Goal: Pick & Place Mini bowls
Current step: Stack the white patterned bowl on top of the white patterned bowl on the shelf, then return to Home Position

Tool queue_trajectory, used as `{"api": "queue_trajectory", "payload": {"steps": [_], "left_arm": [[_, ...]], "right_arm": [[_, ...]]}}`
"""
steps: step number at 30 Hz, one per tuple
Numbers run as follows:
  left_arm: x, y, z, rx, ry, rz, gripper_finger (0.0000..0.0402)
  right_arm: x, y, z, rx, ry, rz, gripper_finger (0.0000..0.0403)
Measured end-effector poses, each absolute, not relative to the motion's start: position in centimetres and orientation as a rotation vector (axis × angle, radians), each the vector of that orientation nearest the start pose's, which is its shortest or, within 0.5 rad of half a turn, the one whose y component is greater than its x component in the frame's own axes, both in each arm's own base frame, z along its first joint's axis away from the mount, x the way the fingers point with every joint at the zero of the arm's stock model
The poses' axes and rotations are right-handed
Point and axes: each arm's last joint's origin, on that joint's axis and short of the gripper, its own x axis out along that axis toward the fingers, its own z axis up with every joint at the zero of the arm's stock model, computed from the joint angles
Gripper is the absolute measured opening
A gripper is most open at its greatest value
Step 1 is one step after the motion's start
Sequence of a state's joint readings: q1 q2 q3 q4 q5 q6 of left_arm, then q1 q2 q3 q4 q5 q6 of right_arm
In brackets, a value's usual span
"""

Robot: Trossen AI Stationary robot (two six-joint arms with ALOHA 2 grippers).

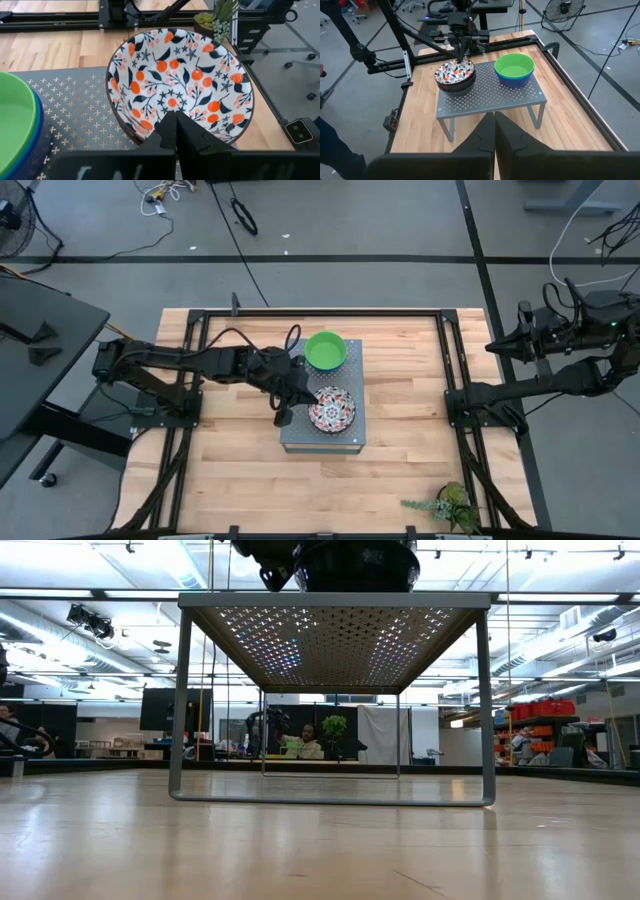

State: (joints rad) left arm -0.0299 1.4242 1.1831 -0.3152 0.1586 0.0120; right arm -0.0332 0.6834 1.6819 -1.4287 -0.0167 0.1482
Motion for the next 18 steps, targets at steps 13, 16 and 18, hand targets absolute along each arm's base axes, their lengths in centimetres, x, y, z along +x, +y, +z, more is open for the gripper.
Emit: {"api": "queue_trajectory", "payload": {"steps": [13,16,18], "left_arm": [[31.0,-1.2,32.4,-0.042,0.512,-0.163,0.0],[30.1,-1.0,33.3,-0.043,0.494,-0.138,0.0],[29.4,-1.0,33.8,-0.038,0.49,-0.118,0.0]], "right_arm": [[-1.5,0.1,46.8,0.157,0.428,-0.048,0.0003],[-1.5,0.1,46.8,0.157,0.427,-0.048,0.0003],[-1.5,0.1,46.8,0.157,0.428,-0.048,0.0003]]}}
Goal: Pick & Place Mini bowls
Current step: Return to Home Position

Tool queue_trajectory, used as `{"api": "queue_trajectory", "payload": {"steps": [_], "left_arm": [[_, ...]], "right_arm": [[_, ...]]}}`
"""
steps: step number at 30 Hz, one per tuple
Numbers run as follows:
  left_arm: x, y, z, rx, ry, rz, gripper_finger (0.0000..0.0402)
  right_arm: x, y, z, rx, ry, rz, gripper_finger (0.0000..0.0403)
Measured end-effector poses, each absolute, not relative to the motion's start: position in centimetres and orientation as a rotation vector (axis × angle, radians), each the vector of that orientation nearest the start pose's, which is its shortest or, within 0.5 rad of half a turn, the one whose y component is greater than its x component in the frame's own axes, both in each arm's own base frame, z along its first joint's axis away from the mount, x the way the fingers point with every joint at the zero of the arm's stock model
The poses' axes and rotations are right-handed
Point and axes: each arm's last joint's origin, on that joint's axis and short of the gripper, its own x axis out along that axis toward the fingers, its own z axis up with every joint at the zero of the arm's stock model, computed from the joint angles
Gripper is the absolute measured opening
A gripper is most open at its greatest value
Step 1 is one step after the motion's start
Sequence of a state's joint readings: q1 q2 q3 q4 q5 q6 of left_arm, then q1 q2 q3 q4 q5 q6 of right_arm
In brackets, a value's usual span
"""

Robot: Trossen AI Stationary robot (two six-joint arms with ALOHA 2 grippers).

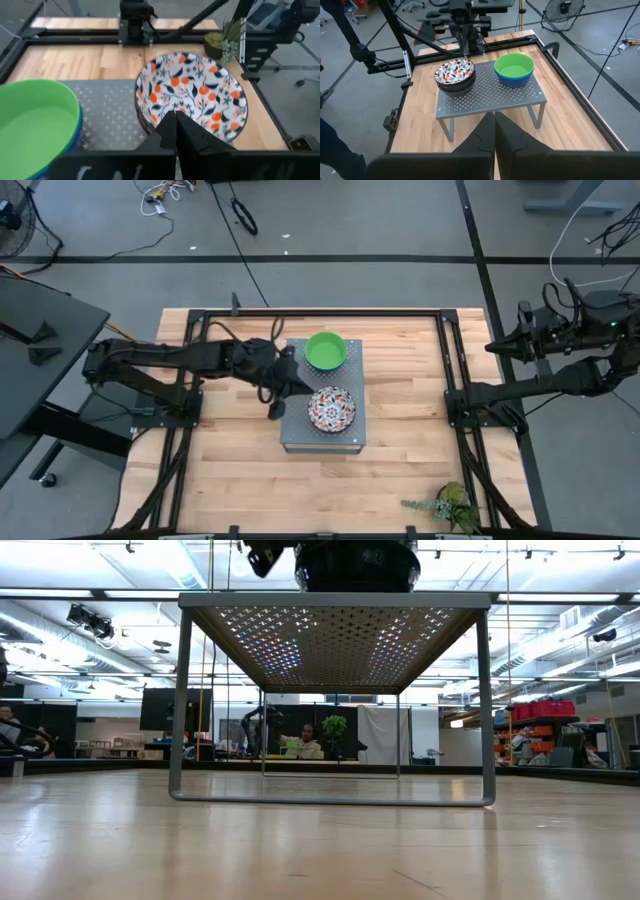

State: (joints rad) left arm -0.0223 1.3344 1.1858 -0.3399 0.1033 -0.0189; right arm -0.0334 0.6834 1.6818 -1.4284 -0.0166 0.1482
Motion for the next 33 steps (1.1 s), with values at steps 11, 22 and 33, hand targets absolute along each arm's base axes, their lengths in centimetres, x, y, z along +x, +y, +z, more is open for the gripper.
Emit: {"api": "queue_trajectory", "payload": {"steps": [11,22,33], "left_arm": [[28.0,-0.8,34.6,-0.057,0.454,-0.084,0.0],[26.5,-0.7,32.0,-0.132,0.436,-0.046,0.0],[23.5,0.2,29.9,-0.152,0.353,0.01,0.0]], "right_arm": [[-1.5,0.1,46.8,0.157,0.428,-0.048,0.0003],[-1.5,0.1,46.8,0.157,0.428,-0.048,0.0003],[-1.5,0.1,46.8,0.157,0.428,-0.048,0.0003]]}}
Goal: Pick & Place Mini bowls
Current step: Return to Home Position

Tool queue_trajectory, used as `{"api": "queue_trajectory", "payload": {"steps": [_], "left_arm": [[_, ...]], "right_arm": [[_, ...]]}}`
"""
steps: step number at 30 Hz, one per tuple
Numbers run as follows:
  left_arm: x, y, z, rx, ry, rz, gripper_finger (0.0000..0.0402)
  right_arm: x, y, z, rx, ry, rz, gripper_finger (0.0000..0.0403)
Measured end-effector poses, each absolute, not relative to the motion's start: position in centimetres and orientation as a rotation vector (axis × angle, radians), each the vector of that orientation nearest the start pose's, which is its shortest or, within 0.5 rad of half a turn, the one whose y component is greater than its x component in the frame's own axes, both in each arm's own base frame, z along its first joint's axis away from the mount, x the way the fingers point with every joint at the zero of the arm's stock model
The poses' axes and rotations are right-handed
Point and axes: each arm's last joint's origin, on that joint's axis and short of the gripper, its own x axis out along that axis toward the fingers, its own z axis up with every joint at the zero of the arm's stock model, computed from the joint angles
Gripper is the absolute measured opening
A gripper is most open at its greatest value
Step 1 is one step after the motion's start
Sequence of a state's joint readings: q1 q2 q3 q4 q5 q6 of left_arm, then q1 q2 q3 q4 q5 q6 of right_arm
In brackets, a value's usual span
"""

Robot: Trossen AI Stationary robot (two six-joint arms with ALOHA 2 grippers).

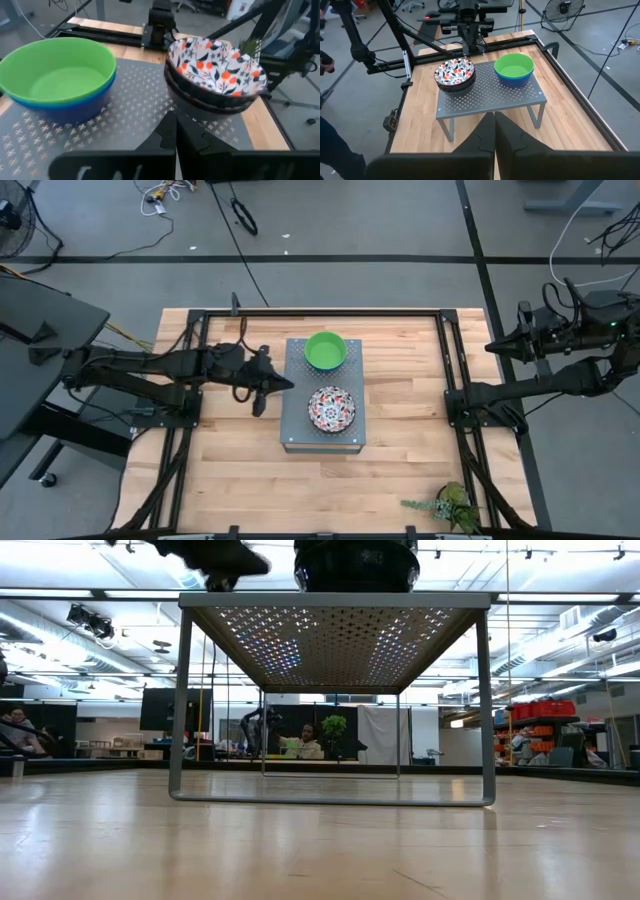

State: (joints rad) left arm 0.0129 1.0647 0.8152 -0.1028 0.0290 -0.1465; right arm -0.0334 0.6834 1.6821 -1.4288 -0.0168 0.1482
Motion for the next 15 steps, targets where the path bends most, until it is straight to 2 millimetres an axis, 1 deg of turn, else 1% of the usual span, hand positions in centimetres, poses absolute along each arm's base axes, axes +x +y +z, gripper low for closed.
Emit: {"api": "queue_trajectory", "payload": {"steps": [2,5,8,15], "left_arm": [[23.0,0.5,29.6,-0.154,0.319,0.018,0.0],[21.9,1.0,28.5,-0.161,0.318,0.021,0.0],[20.8,1.2,27.8,-0.163,0.28,0.02,0.0],[18.5,1.0,26.1,-0.142,0.158,0.01,0.0]], "right_arm": [[-1.5,0.1,46.8,0.157,0.428,-0.048,0.0003],[-1.5,0.1,46.8,0.157,0.427,-0.048,0.0003],[-1.5,0.1,46.8,0.157,0.427,-0.048,0.0003],[-1.5,0.1,46.8,0.157,0.428,-0.048,0.0003]]}}
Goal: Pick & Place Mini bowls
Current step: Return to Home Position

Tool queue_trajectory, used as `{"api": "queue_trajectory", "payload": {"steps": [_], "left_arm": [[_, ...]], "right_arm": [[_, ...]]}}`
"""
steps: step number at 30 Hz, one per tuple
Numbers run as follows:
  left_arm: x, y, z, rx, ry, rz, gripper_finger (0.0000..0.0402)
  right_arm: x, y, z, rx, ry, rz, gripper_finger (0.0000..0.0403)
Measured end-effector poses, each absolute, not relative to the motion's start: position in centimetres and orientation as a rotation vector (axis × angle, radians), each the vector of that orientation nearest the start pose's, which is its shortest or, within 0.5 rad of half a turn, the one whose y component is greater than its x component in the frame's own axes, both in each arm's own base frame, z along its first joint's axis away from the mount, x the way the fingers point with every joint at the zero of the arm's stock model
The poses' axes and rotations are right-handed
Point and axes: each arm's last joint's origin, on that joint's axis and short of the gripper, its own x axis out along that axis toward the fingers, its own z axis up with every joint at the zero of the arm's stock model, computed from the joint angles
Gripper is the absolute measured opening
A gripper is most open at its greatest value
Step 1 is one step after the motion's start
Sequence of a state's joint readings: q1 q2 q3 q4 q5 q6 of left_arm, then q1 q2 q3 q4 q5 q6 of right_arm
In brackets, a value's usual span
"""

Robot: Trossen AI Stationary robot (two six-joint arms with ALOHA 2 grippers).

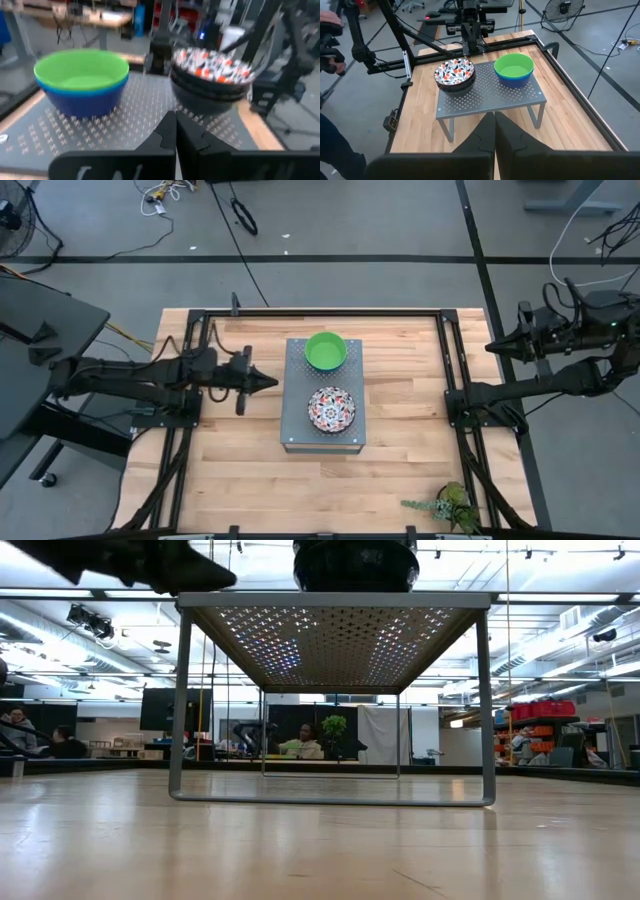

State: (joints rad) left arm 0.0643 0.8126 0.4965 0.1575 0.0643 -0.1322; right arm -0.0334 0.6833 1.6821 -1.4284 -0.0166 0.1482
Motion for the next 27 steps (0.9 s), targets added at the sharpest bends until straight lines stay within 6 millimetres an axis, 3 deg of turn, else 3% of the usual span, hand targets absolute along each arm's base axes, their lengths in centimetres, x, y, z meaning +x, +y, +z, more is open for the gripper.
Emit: {"api": "queue_trajectory", "payload": {"steps": [9,18,27], "left_arm": [[15.6,0.5,23.4,-0.13,-0.022,-0.078,0.0],[13.1,0.1,20.1,-0.116,-0.037,-0.123,0.0],[12.0,-0.5,19.3,-0.087,-0.086,-0.163,0.0]], "right_arm": [[-1.5,0.1,46.8,0.157,0.428,-0.048,0.0003],[-1.5,0.1,46.8,0.157,0.428,-0.048,0.0003],[-1.5,0.1,46.8,0.157,0.428,-0.048,0.0003]]}}
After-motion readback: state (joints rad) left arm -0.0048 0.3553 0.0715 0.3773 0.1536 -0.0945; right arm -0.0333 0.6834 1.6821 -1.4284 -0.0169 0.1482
